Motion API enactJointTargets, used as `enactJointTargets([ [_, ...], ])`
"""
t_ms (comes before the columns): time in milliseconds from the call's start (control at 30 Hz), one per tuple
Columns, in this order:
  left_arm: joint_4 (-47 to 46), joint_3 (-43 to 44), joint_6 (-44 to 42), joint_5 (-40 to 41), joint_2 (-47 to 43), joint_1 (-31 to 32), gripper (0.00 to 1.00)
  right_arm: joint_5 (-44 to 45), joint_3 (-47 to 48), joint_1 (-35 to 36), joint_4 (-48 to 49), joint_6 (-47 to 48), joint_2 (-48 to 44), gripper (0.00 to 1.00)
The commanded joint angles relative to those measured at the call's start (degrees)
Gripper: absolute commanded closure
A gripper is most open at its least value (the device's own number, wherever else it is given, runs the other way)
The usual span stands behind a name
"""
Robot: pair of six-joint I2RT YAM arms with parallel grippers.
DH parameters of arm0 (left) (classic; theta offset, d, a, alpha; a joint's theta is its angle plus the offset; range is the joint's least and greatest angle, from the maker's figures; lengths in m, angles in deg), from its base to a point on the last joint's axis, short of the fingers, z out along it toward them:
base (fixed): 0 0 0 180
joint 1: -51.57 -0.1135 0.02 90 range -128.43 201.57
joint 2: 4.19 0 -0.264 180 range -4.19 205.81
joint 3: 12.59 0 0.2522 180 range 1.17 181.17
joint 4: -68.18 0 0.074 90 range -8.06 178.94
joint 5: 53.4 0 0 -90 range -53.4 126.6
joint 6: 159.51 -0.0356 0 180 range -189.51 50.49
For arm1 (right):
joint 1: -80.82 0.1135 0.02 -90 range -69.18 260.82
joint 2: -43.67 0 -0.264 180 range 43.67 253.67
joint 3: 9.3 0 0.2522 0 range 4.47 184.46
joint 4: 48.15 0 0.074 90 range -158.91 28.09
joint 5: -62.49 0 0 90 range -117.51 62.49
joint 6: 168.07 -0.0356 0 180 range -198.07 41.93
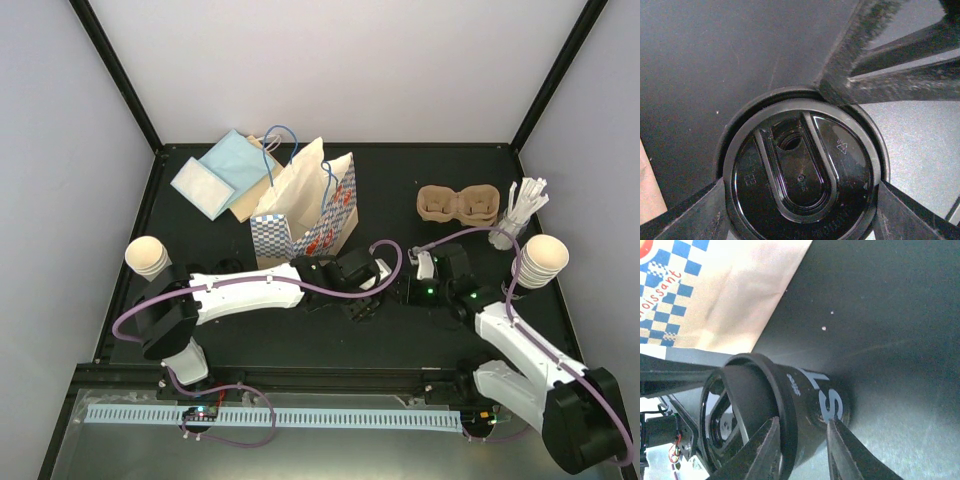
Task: Pack the takeout coffee
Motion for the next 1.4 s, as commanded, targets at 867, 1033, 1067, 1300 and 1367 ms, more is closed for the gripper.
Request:
enactJointTargets([
  [867,9.0,-5.7,-19.9,-6.7,-1.3,2.0,0.4,-18.5,0.3,-2.5,3.8,6.0,5.5,0.61],
  [1033,9.0,-4.6,-20.1,-6.4,-0.1,2.0,0.4,-17.8,-0.2,-2.5,5.6,5.6,8.6,0.62],
  [1067,8.9,-4.4,-20.1,-6.3,-0.1,2.1,0.4,-17.9,-0.5,-2.5,6.6,5.3,9.6,0.62],
  [1300,10.5,-1.5,-19.8,-4.9,2.7,2.0,0.4,-17.6,-2.7,-2.5,11.7,3.9,14.3,0.66],
  [1367,11.7,0.1,-19.0,-4.2,4.2,1.9,0.4,-17.3,-4.1,-2.5,13.4,2.9,14.7,0.69],
])
